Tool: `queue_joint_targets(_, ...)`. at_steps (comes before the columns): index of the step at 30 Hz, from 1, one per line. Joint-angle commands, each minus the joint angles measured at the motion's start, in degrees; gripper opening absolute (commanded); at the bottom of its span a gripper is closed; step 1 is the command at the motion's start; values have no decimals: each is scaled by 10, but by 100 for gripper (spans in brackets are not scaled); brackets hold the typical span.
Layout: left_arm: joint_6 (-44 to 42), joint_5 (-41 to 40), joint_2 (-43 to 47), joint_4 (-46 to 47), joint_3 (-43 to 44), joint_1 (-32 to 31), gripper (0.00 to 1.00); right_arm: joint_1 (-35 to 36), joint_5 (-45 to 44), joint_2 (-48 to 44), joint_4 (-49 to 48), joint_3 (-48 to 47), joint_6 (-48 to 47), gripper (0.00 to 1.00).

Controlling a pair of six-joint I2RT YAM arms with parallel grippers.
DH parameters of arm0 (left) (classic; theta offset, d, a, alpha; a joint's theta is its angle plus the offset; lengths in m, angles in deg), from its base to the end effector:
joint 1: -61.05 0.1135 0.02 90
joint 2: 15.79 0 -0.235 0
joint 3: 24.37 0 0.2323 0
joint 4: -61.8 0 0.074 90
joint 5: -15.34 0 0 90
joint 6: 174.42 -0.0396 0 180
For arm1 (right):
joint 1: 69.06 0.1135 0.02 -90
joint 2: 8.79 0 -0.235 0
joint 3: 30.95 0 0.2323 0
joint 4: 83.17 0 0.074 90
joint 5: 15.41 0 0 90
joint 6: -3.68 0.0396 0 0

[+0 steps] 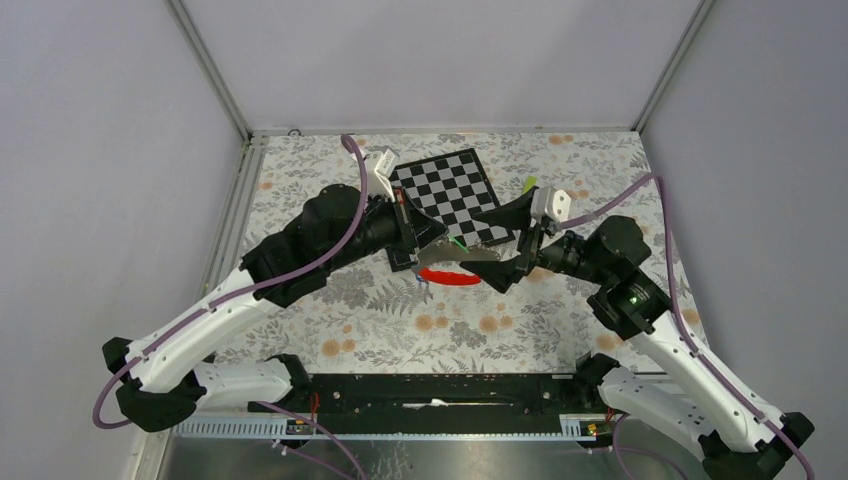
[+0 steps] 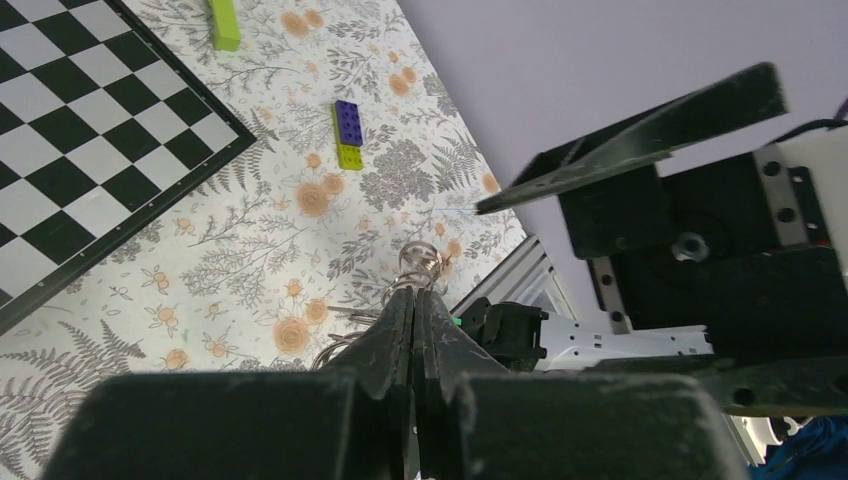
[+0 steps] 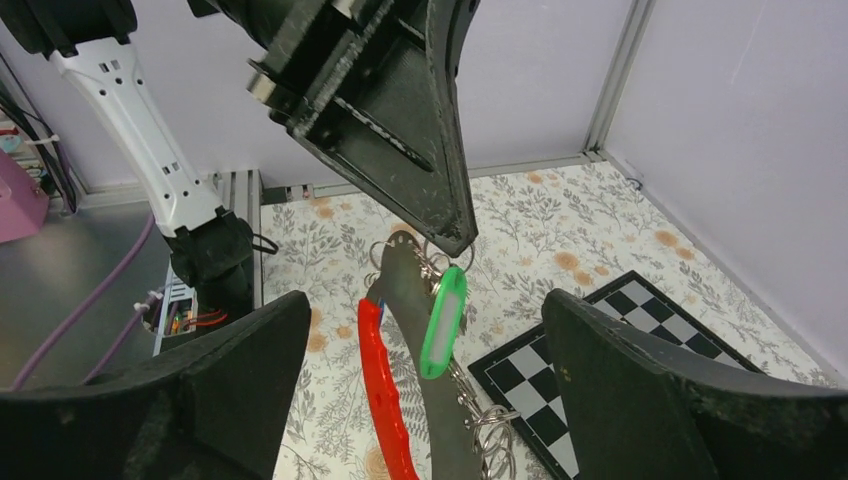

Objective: Remove the keys from the keyring
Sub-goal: Adjust the keyring.

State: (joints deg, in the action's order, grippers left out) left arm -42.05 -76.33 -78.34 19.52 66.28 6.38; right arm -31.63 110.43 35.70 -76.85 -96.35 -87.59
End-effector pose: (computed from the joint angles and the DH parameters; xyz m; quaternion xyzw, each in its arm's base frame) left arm 0.1320 -0.1843 0.4036 0.0756 0.7853 -0.4527 0.4155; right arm 0.1225 0.1230 0.3878 -0.4225 0.4684 0.4125 0.6572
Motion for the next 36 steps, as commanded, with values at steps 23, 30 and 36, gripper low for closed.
queue_joint_targets(23, -1, 37, -6, 73, 43, -25, 0, 3, 57, 51, 12, -22, -49, 29)
queue_joint_targets(30, -1, 36, -1, 73, 36, -26, 0, 3, 54, 41, 11, -20, -43, 12)
queue_joint_targets(36, 0, 32, 5, 73, 32, -27, 0, 3, 53, 33, 18, -18, -37, 7)
